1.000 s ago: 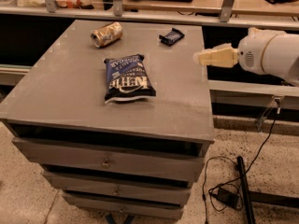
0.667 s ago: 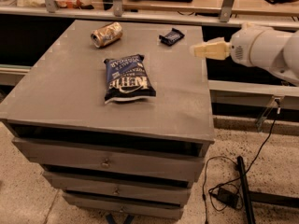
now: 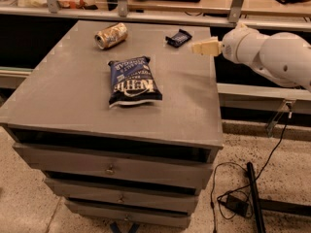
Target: Pick rxbar blueberry
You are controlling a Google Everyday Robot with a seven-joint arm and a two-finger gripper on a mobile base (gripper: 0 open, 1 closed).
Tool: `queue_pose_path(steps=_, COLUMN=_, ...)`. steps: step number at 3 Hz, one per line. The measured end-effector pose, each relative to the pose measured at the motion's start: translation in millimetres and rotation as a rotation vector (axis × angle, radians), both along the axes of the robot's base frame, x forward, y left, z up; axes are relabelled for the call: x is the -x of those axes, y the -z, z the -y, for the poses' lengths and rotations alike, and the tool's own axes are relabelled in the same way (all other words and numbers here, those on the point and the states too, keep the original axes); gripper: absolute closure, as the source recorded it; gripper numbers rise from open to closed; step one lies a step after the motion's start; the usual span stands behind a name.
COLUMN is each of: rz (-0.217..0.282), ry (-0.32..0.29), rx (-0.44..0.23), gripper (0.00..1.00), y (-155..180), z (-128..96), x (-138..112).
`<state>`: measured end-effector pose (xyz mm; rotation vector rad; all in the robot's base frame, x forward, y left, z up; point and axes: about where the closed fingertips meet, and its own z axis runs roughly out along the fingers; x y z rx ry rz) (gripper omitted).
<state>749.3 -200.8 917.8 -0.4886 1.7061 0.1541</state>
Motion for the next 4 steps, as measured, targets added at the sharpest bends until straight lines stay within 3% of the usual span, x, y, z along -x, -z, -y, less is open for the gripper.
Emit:
queue_pose_path(steps=1, rz=0.013, ry=0.027, rx=-0.002, gripper=0.00, y=11.7, z=-7.9, x=-29.6)
queue_pose_path(steps=2, rz=-0.011, ry=0.039, rx=-0.032, gripper=0.00, y=14.8, z=-34.5, x=-47.5)
queue_pose_path(steps=3, rz=-0.065, ry=0.057, rx=-0.060, gripper=0.00, y=23.7, z=-66.0, x=-66.8)
queue_pose_path(steps=4, rz=-0.120, ry=0.098, rx=-0.027, gripper=0.00, y=41.7, z=-72.1, x=-88.5)
